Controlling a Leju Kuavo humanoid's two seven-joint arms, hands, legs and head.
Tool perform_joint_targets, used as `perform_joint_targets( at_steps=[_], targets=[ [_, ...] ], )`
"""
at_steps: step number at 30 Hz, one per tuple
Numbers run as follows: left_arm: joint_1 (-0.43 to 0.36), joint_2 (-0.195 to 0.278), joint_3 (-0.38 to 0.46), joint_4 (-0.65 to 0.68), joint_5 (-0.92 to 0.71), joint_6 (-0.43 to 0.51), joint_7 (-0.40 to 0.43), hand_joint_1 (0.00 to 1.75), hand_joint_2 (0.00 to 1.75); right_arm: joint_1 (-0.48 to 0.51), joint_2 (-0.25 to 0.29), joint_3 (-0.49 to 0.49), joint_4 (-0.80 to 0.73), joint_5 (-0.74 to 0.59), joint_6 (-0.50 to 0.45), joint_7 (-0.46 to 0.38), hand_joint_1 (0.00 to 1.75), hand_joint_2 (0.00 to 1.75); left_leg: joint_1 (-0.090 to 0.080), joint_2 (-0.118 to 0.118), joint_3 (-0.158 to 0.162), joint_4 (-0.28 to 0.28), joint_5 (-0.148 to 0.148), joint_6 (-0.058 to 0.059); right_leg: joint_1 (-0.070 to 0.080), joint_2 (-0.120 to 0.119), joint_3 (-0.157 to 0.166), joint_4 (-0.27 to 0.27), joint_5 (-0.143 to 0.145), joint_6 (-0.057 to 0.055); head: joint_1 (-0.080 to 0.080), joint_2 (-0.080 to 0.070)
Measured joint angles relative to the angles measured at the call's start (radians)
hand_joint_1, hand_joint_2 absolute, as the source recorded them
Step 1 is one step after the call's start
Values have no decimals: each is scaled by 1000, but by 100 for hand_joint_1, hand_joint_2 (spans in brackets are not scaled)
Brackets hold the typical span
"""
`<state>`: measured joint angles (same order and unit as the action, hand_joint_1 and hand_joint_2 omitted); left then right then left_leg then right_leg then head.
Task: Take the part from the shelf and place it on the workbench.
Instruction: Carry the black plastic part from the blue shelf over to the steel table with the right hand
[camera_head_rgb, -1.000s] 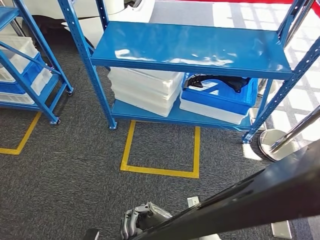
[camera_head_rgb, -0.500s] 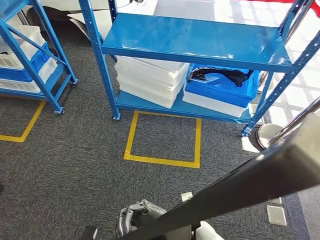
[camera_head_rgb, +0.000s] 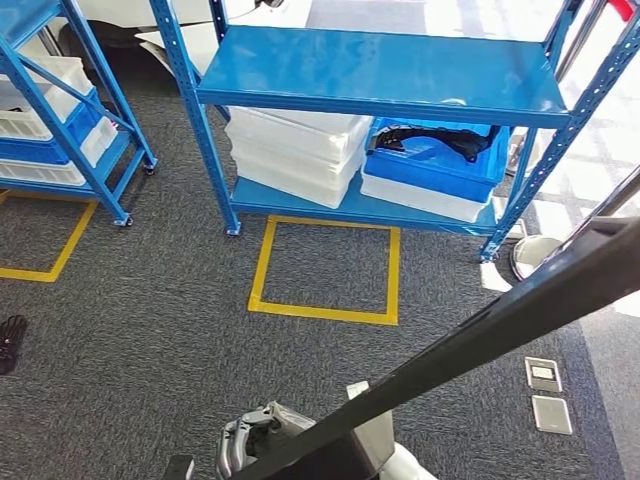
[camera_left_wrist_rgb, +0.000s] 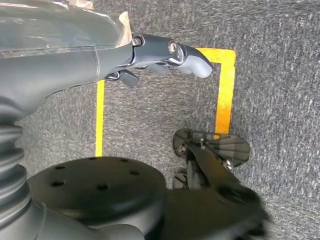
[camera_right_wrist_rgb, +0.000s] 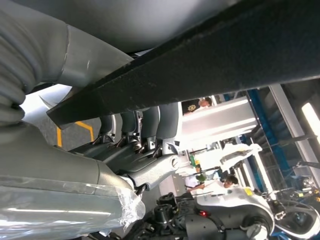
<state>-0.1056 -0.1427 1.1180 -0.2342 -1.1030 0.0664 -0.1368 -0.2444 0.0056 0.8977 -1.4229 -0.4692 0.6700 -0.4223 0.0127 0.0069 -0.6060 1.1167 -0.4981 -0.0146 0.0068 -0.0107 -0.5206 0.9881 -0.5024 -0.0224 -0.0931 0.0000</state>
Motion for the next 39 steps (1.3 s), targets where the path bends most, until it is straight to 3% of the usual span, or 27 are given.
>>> perform_joint_targets(
  at_steps=[2, 5, 6, 8, 10, 11, 12, 13, 15, 17, 18, 21, 23, 25, 26, 27, 28, 30, 32, 33, 35, 37, 39],
  targets=[
    [0, 0, 0, 0, -3, -3, -2, 0, 175, -1, 3, 0, 0, 3, 0, -1, 175, 175, -3, -1, 39, -74, 14, 9, 2, 1, -10, 11, -2, 8, 1, 0],
    [0, -1, 0, 0, -5, -4, -1, 0, 175, -5, 7, 0, -2, 12, -3, -6, 175, 175, -2, -1, 37, -89, 11, 24, 4, 2, -20, 20, -1, 20, 1, 0],
    [0, -2, 0, 0, -5, -3, 0, 0, 175, -7, 8, 0, -3, 16, -4, -8, 175, 175, 0, -1, 35, -93, 13, 30, 4, 3, -28, 33, -13, 26, 3, 0],
    [-1, -5, 0, 0, -6, -4, 1, 0, 175, -11, 9, 0, -5, 23, -5, -9, 175, 175, 5, 0, 31, -97, 19, 40, 1, 5, -65, 116, -68, 37, 7, 0],
    [0, -6, 0, 0, -7, -4, 2, 0, 175, -12, 10, 0, -5, 28, -6, -10, 175, 175, 5, 1, 25, -97, 24, 45, -5, 6, -123, 251, -129, 46, 10, 0],
    [1, -6, 0, 0, -8, -3, 2, 0, 175, -12, 10, 0, -4, 31, -7, -10, 175, 175, 5, 1, 24, -97, 25, 46, -7, 6, -141, 297, -141, 48, 10, 0],
    [1, -6, 0, 0, -8, -3, 2, 0, 175, -12, 10, 0, -4, 33, -7, -11, 175, 175, 4, 1, 23, -97, 27, 46, -8, 6, -142, 307, -133, 50, 10, 0],
    [2, -6, 0, 0, -8, -2, 2, 0, 175, -12, 10, 0, -4, 36, -8, -13, 175, 175, 4, 0, 23, -97, 28, 45, -9, 6, -124, 274, -107, 50, 10, 0],
    [1, -6, 0, 0, -8, -2, 1, 0, 175, -14, 10, 1, -4, 44, -8, -18, 175, 175, 5, -6, 23, -97, 31, 41, -9, 23, -53, 134, -36, 44, 10, 0],
    [-3, -8, 2, 0, -7, -1, -1, 0, 175, -16, 11, 1, -4, 53, -9, -22, 175, 175, 5, -14, 15, -95, 37, 32, -8, 49, -9, 33, 0, 34, 10, 0],
    [-5, -8, 2, 0, -7, -1, -2, 0, 175, -17, 11, 1, -4, 58, -9, -23, 175, 175, 6, -18, 9, -95, 41, 25, -7, 56, -6, 19, 1, 30, 10, 0],
    [-5, -8, 9, 0, -7, -1, -2, 0, 175, -21, 14, 1, -6, 66, -10, -24, 175, 175, 7, -27, -5, -88, 41, 7, -11, 35, -12, 6, 8, 18, 11, 0],
    [-5, -8, 15, 0, -7, 0, -2, 0, 175, -23, 17, 1, -8, 69, -10, -25, 175, 175, 7, -25, -34, -23, -7, 0, -15, 16, -15, -1, 16, 8, 10, 0],
    [-4, -8, 17, 0, -7, 0, -2, 0, 175, -23, 17, 1, -7, 71, -10, -25, 175, 175, 6, -22, -85, 104, -74, -7, -13, -3, -22, 0, 20, 3, 10, 0],
    [-3, -8, 18, 0, -7, 0, -2, 0, 175, -23, 17, 1, -7, 72, -10, -25, 175, 175, 6, -21, -103, 156, -93, -9, -11, -13, -25, 1, 21, 3, 10, 0],
    [-2, -8, 19, 0, -7, 0, -2, 0, 175, -24, 17, 1, -6, 73, -10, -25, 175, 175, 6, -20, -106, 176, -95, -11, -10, -22, -27, 3, 22, 2, 10, 0],
    [-2, -8, 20, 0, -6, 0, -1, 0, 175, -24, 17, 1, -6, 74, -10, -25, 175, 175, 6, -16, -89, 156, -79, -11, -10, -31, -29, 5, 22, 3, 10, 0],
    [-2, -8, 22, 0, -6, 0, -1, 0, 175, -27, 18, 1, -6, 75, -10, -25, 175, 175, 5, 10, -14, 28, -24, -8, -9, -48, -31, 12, 20, 7, 10, 0],
    [-4, -8, 23, 0, -6, -1, -2, 0, 175, -30, 19, 1, -6, 77, -10, -25, 175, 175, 0, 38, 37, -74, 6, 3, -4, -61, -35, 21, 17, 15, 11, 0],
    [-5, -8, 23, 0, -6, -1, -2, 0, 175, -31, 20, 1, -6, 77, -10, -25, 175, 175, -4, 44, 41, -89, 6, 10, -1, -68, -37, 23, 17, 20, 12, 0],
    [-2, -8, 24, 0, -6, 0, -2, 0, 175, -33, 20, 1, -6, 78, -10, -25, 175, 175, -6, 30, 35, -91, 12, 24, -1, -78, -39, 24, 18, 29, 12, 0],
    [0, -9, 25, 0, -5, 0, -2, 0, 175, -36, 20, 1, -6, 78, -10, -25, 175, 175, -3, 16, 30, -94, 21, 37, -4, -54, -47, 45, -5, 42, 14, 0],
    [-2, -9, 25, 0, -4, -1, -3, 0, 175, -36, 20, 1, -6, 79, -10, -26, 175, 175, 1, 2, 22, -95, 29, 48, -8, -13, -86, 142, -69, 51, 17, 0]
  ],
)
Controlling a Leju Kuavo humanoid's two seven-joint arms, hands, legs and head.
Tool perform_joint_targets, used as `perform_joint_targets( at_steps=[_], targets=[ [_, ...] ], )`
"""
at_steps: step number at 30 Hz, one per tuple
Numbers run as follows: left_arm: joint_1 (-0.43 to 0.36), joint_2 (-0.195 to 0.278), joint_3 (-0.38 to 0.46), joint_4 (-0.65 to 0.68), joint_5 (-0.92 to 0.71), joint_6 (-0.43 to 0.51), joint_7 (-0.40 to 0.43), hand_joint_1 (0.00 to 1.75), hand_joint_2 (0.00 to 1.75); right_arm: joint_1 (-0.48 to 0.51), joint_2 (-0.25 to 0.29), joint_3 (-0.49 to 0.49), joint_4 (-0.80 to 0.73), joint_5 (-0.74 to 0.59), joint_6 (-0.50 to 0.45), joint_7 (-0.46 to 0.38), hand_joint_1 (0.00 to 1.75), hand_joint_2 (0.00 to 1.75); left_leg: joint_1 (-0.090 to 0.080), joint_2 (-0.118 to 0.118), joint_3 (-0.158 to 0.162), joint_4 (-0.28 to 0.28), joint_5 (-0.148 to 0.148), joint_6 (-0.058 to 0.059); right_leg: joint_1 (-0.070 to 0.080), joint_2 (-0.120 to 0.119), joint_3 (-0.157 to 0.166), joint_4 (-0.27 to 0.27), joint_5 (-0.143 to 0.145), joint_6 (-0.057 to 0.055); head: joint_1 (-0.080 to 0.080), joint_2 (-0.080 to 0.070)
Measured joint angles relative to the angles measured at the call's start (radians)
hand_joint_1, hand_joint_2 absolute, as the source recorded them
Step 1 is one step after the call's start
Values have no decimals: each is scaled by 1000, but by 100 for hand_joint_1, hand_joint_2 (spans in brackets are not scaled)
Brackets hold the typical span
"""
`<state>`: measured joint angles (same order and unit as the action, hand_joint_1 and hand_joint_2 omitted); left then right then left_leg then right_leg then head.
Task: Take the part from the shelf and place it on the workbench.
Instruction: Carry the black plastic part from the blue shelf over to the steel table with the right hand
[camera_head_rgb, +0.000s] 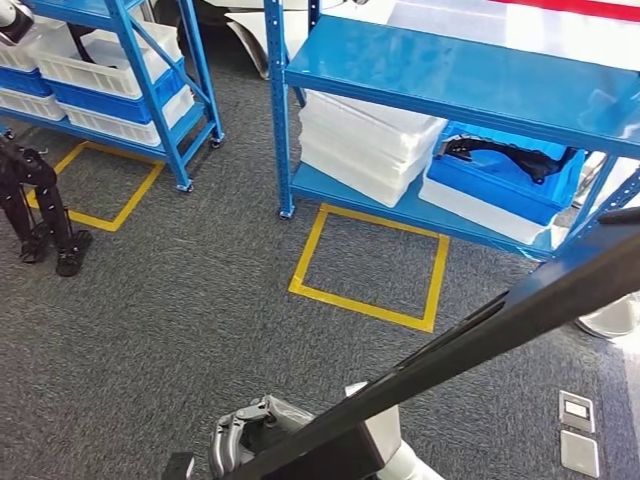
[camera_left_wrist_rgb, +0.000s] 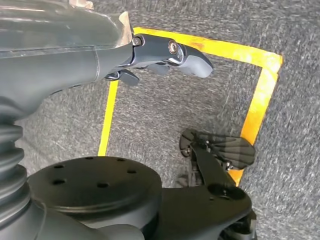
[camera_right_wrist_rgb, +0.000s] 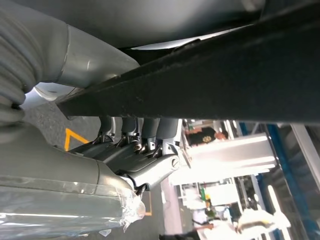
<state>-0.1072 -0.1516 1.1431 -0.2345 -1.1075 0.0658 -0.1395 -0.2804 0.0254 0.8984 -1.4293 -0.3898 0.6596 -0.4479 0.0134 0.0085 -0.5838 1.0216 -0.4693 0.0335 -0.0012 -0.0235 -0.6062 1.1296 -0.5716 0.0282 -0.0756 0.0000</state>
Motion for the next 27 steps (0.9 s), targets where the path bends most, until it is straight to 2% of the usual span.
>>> perform_joint_targets(
  at_steps=[2, 3, 4, 5, 7, 8, 9, 11, 13, 14, 16, 17, 18, 19, 20, 22, 23, 24, 25, 27],
  targets=[
    [0, 0, 0, 0, 0, 0, 0, 0, 175, 1, -1, 0, 1, 1, 0, 0, 175, 175, -1, -18, -7, 0, 6, 4, -1, 13, -54, 133, -59, 2, 2, 0],
    [1, 0, 0, 0, 0, -1, -1, 0, 175, 1, -1, 0, 1, 1, 0, 0, 175, 175, -1, -28, -10, 1, 8, 4, -1, 14, -66, 165, -65, 2, 2, 0],
    [2, 0, 0, 0, 0, -1, -1, 0, 175, 1, -1, 0, 1, 2, 0, -1, 175, 175, -2, -39, -11, 1, 10, 3, -1, 16, -59, 158, -50, 1, 2, 0],
    [2, 0, 0, 0, 0, -1, -1, 0, 175, 1, -1, 0, 1, 3, 0, -1, 175, 175, -2, -51, -11, 1, 12, 2, -1, 22, -33, 110, -19, -1, 2, 0],
    [0, -3, 0, 0, 0, -1, -2, 0, 175, 0, -1, 0, 0, 6, 0, -2, 175, 175, -3, -75, -11, 2, 15, -3, -1, 60, 37, -33, 49, -12, 1, 0],
    [-1, -4, 0, 0, 0, 0, -3, 0, 175, 0, -1, 0, 0, 7, 0, -3, 175, 175, -2, -86, -14, 2, 18, -7, -1, 79, 62, -86, 67, -18, 2, 0],
    [-2, -6, 0, 0, 0, -1, -3, 0, 175, -1, -1, 0, 0, 8, 0, -4, 175, 175, -1, -96, -18, 3, 21, -12, -1, 91, 74, -114, 73, -23, 2, 0],
    [0, -8, 0, 0, -1, -1, -3, 0, 175, -4, -1, 0, 0, 8, 0, -5, 175, 175, 1, -113, -28, 1, 29, -25, -1, 82, 76, -128, 71, -29, 4, 0],
    [4, -8, 1, 0, -1, 0, -3, 0, 175, -6, 1, 2, 0, 8, 0, -6, 175, 175, -1, -102, -38, 9, 22, -35, -6, 60, 76, -140, 77, -36, 2, 0],
    [4, -8, 1, 0, -2, 0, -3, 0, 175, -7, 2, 3, 0, 9, 0, -6, 175, 175, -2, -82, -52, 38, 1, -39, -8, 46, 76, -146, 82, -40, 0, 0],
    [1, -8, 1, 0, -2, 0, -2, 0, 175, -7, 2, 4, 0, 9, 0, -7, 175, 175, 0, -39, -103, 155, -66, -48, -9, 18, 73, -149, 86, -44, -4, 0],
    [0, -8, 1, 0, -2, 0, -2, 0, 175, -7, 2, 5, 0, 9, 0, -7, 175, 175, 3, -27, -131, 223, -96, -53, -8, 2, 71, -149, 86, -45, -4, 0],
    [0, -8, 1, 0, -3, 0, -2, 0, 175, -6, 1, 5, 1, 9, 0, -7, 175, 175, 4, -22, -144, 264, -108, -56, -7, -12, 70, -148, 86, -45, -4, 0],
    [0, -8, 1, 0, -3, 0, -2, 0, 175, -6, 1, 5, 1, 9, 0, -7, 175, 175, 6, -18, -140, 267, -102, -59, -7, -26, 70, -147, 86, -44, -4, 0],
    [1, -8, 1, 0, -3, 0, -2, 0, 175, -6, 1, 5, 1, 9, 0, -7, 175, 175, 8, -13, -116, 230, -79, -60, -7, -38, 70, -146, 85, -43, -4, 0],
    [0, -8, 1, 0, -3, 1, -1, 0, 175, -7, 1, 5, 1, 9, 0, -7, 175, 175, 5, 22, -40, 92, -24, -60, -5, -59, 70, -140, 80, -34, -5, 0],
    [-1, -8, 1, 0, -3, 1, -1, 0, 175, -8, 1, 5, 0, 9, 0, -7, 175, 175, 2, 38, -13, 39, -8, -54, -3, -67, 69, -136, 78, -29, -4, 0],
    [-2, -9, 1, 0, -3, 1, -1, 0, 175, -9, 1, 5, 0, 9, 0, -7, 175, 175, -1, 49, -1, 10, -3, -47, 0, -75, 68, -132, 76, -24, -2, 0],
    [-2, -9, 1, 0, -3, 1, 0, 0, 175, -10, 1, 5, 0, 9, 0, -7, 175, 175, -5, 49, -2, 5, -7, -39, 2, -83, 67, -131, 76, -18, -2, 0],
    [2, -9, 1, 0, -4, 1, 2, 0, 175, -12, 2, 6, 0, 9, -1, -7, 175, 175, -5, 29, -8, 4, -2, -23, 0, -92, 67, -129, 73, -8, -2, 0]
  ],
)
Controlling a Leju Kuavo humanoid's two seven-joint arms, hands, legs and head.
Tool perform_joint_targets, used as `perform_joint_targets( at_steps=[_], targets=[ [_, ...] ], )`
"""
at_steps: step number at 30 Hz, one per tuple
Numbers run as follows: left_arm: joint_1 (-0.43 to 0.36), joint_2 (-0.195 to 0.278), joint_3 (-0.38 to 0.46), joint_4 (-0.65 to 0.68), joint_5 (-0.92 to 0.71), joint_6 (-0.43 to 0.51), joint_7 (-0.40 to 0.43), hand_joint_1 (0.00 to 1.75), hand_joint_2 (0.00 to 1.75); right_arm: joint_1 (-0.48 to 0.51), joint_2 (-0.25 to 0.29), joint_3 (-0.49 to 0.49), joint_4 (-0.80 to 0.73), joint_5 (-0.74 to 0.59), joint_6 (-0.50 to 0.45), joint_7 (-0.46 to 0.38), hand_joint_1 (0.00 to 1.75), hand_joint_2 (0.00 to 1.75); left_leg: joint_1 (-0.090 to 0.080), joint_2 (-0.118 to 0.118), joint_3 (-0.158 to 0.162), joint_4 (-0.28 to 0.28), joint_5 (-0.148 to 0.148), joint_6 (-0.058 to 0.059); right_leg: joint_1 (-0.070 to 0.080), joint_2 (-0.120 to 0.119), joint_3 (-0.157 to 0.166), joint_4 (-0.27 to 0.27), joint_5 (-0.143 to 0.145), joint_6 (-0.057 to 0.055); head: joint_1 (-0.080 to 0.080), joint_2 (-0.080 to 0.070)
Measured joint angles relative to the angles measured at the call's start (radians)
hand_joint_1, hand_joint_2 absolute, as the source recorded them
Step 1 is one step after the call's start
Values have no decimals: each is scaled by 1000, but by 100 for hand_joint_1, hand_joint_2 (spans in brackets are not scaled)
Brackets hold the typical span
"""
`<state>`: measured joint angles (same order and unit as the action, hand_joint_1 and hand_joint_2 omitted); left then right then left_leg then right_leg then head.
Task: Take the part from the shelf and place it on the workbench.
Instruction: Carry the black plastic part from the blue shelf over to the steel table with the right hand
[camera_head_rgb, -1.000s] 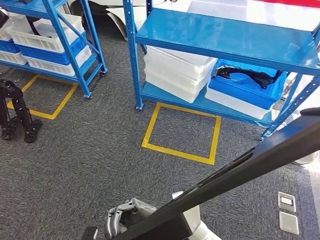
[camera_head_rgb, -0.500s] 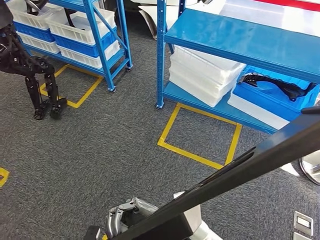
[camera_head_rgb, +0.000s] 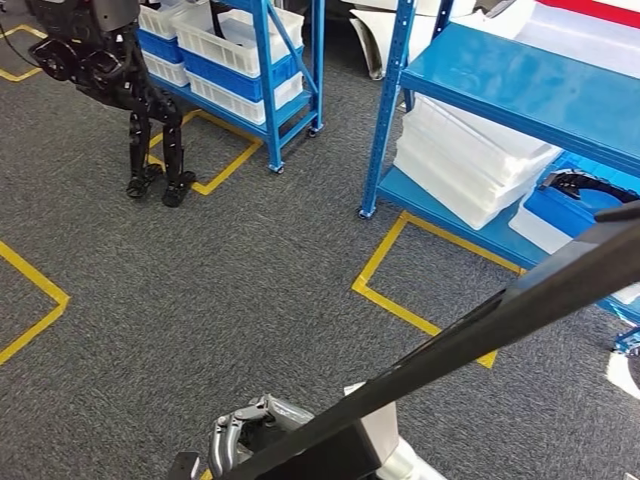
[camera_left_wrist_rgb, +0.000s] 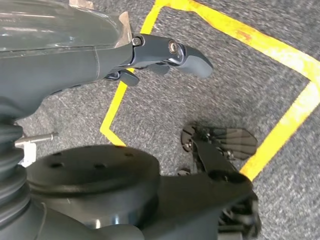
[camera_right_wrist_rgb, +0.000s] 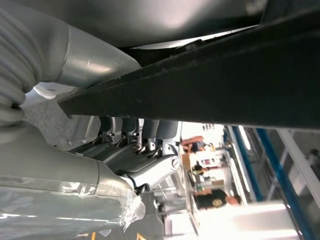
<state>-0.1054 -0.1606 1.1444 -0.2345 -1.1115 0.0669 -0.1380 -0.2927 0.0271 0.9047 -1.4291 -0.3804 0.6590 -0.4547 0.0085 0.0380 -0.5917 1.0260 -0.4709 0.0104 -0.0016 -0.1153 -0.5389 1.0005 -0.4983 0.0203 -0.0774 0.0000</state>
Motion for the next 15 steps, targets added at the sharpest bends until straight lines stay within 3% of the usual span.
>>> perform_joint_targets(
  at_steps=[2, 4, 6, 7, 8, 9, 11, 13, 15],
  targets=[
    [2, 0, 0, 0, -1, 1, 1, 0, 175, -2, 1, 1, 0, -1, 0, 0, 175, 175, 3, -17, -3, -3, 6, 14, -5, 38, -13, 35, -32, 10, 1, 0],
    [0, 0, 0, 0, -2, 2, 2, 0, 175, -2, 0, 2, 0, -1, -1, 0, 175, 175, 4, -37, -7, -3, 11, 23, -7, 91, -62, 151, -100, 14, 4, 0],
    [-1, -1, 0, 0, -4, 2, 3, 0, 175, -1, -1, 3, 2, -1, -1, 0, 175, 175, 0, -60, -11, -3, 15, 28, -7, 106, -117, 275, -145, 12, 5, 0],
    [-1, -2, 0, 0, -6, 2, 3, 0, 175, -1, -1, 4, 2, -1, -1, 0, 175, 175, -2, -73, -12, -3, 16, 29, -6, 108, -125, 292, -140, 10, 5, 0],
    [0, -2, 0, 0, -7, 2, 3, 0, 175, -2, -1, 5, 3, -1, -1, 0, 175, 175, -4, -86, -12, -2, 17, 30, -5, 112, -114, 266, -115, 6, 5, 0],
    [0, -2, 0, 0, -8, 2, 3, 0, 175, -2, -1, 6, 3, -1, -1, 0, 175, 175, -6, -100, -11, -2, 18, 30, -4, 122, -86, 206, -77, 0, 5, 0],
    [-2, -5, 0, 0, -10, 2, 3, 0, 175, -4, -2, 7, 3, -1, -1, 0, 175, 175, -6, -124, -13, -2, 21, 27, -2, 174, -27, 71, -12, -19, 4, 0],
    [-3, -8, 0, 0, -11, 2, 3, 0, 175, -6, -2, 8, 3, -1, -1, 0, 175, 175, 0, -144, -22, -2, 27, 19, 1, 207, -5, 12, 5, -30, 6, 0],
    [-1, -9, 0, 0, -11, 2, 3, 0, 175, -9, -1, 8, 2, -1, -1, 0, 175, 175, 4, -161, -32, -3, 34, 6, 1, 186, -2, -4, 8, -32, 9, 0]
  ],
)
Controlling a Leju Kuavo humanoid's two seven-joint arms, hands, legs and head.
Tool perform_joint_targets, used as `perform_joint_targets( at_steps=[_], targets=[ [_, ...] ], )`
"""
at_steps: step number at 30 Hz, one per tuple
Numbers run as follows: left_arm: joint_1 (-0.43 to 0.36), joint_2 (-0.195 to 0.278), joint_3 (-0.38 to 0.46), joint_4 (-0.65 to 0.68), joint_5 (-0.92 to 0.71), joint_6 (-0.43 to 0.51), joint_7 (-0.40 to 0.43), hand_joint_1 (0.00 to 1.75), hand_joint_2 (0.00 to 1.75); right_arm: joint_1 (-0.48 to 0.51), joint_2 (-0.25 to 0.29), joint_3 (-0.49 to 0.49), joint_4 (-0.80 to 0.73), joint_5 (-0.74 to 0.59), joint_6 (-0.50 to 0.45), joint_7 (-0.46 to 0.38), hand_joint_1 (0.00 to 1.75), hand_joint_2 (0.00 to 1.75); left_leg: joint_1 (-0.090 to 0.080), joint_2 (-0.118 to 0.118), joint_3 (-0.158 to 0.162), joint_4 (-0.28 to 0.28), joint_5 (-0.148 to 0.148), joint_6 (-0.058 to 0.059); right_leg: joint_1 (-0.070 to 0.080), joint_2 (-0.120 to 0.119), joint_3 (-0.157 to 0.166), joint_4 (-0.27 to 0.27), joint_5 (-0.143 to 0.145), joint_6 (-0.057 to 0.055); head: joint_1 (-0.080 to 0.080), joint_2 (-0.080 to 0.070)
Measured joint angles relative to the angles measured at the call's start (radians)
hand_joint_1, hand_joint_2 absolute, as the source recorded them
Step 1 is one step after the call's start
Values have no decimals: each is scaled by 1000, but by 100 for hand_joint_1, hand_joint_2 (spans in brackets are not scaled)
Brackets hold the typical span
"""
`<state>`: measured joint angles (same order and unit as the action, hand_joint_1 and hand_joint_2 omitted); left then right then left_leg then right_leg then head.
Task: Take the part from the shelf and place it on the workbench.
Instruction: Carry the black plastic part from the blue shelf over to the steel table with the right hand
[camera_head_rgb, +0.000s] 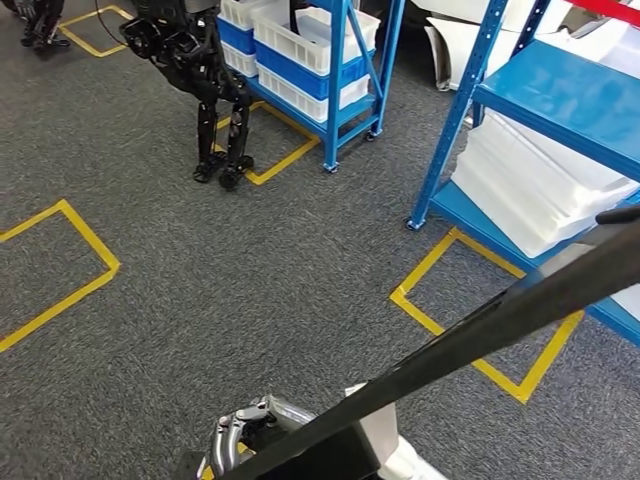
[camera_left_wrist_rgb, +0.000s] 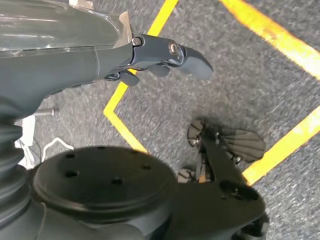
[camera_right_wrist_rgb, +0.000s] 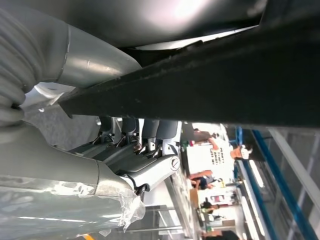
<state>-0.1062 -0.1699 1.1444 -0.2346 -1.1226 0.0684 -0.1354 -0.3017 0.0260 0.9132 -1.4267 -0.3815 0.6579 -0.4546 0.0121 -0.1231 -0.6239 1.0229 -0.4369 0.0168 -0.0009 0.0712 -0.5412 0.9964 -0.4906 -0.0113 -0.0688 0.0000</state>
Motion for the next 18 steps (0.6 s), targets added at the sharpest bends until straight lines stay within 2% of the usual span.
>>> perform_joint_targets(
  at_steps=[1, 2, 4, 6, 7, 8, 9, 10, 12, 13, 15, 16, 18],
  targets=[
    [1, 0, 0, 0, 0, 0, -1, 0, 175, -2, 1, 1, 0, 0, 0, 0, 175, 175, -1, 9, -5, 4, -4, -5, -3, -13, 3, -10, 3, 0, -1, 0],
    [2, 0, 0, 0, 0, 0, -2, 0, 175, -3, 3, 1, -1, 0, 0, 0, 175, 175, -3, 28, -16, 22, -17, -9, -6, -27, 5, -19, 7, 0, -2, 0],
    [-1, 1, 0, 0, 0, 0, -4, 0, 175, -4, 4, 2, 0, 0, 0, 0, 175, 175, -3, 82, -60, 118, -74, -19, -8, -58, 8, -27, 11, -1, -5, 0],
    [-4, 1, 0, 0, 0, -1, -6, 0, 175, -4, 3, 3, 1, 1, 0, 0, 175, 175, 4, 106, -113, 239, -125, -30, -8, -91, 7, -26, 11, -1, -6, 0],
    [-5, 1, 0, 0, 0, -2, -7, 0, 175, -4, 3, 3, 1, 1, 0, 0, 175, 175, 8, 111, -121, 264, -128, -35, -8, -106, 6, -25, 9, 1, -6, 0],
    [-4, 2, 0, 0, 0, -2, -8, 0, 175, -5, 3, 3, 1, 1, 0, 0, 175, 175, 12, 116, -109, 249, -114, -39, -9, -120, 6, -23, 8, 4, -6, 0],
    [-4, 2, 0, 0, 0, -2, -8, 0, 175, -6, 3, 3, 1, 1, 0, 0, 175, 175, 15, 125, -78, 197, -86, -43, -11, -133, 7, -19, 5, 8, -6, 0],
    [-4, 2, 0, 0, 0, -2, -8, 0, 175, -7, 3, 4, 1, 1, 0, 0, 175, 175, 16, 144, -39, 127, -60, -46, -12, -144, 7, -15, 0, 14, -6, 0],
    [-5, 2, 0, 0, 0, -3, -8, 0, 175, -9, 3, 4, 1, 1, 0, 0, 175, 175, 12, 171, 14, 27, -33, -38, -9, -161, 5, -4, -8, 28, -7, 0],
    [-5, 1, 0, 0, 0, -3, -8, 0, 175, -10, 3, 4, 0, 1, 0, 0, 175, 175, 8, 176, 21, 11, -34, -30, -7, -167, 5, -1, -10, 34, -6, 0],
    [-3, 1, 0, 0, 0, -3, -8, 0, 175, -11, 3, 4, 0, 1, 0, 0, 175, 175, 3, 158, 16, 12, -33, -10, -8, -180, 7, -2, -11, 43, -5, 0],
    [-1, 1, 0, 0, 0, -3, -8, 0, 175, -12, 4, 4, 0, 1, 0, 0, 175, 175, 2, 149, 15, 11, -31, -3, -11, -176, 8, 1, -17, 48, -5, 0],
    [-1, 1, 0, 0, 0, -2, -9, 0, 175, -13, 3, 4, 0, 1, 0, 0, 175, 175, 3, 131, 14, 8, -27, 10, -16, -137, -11, 54, -59, 53, -3, 0]
  ],
)
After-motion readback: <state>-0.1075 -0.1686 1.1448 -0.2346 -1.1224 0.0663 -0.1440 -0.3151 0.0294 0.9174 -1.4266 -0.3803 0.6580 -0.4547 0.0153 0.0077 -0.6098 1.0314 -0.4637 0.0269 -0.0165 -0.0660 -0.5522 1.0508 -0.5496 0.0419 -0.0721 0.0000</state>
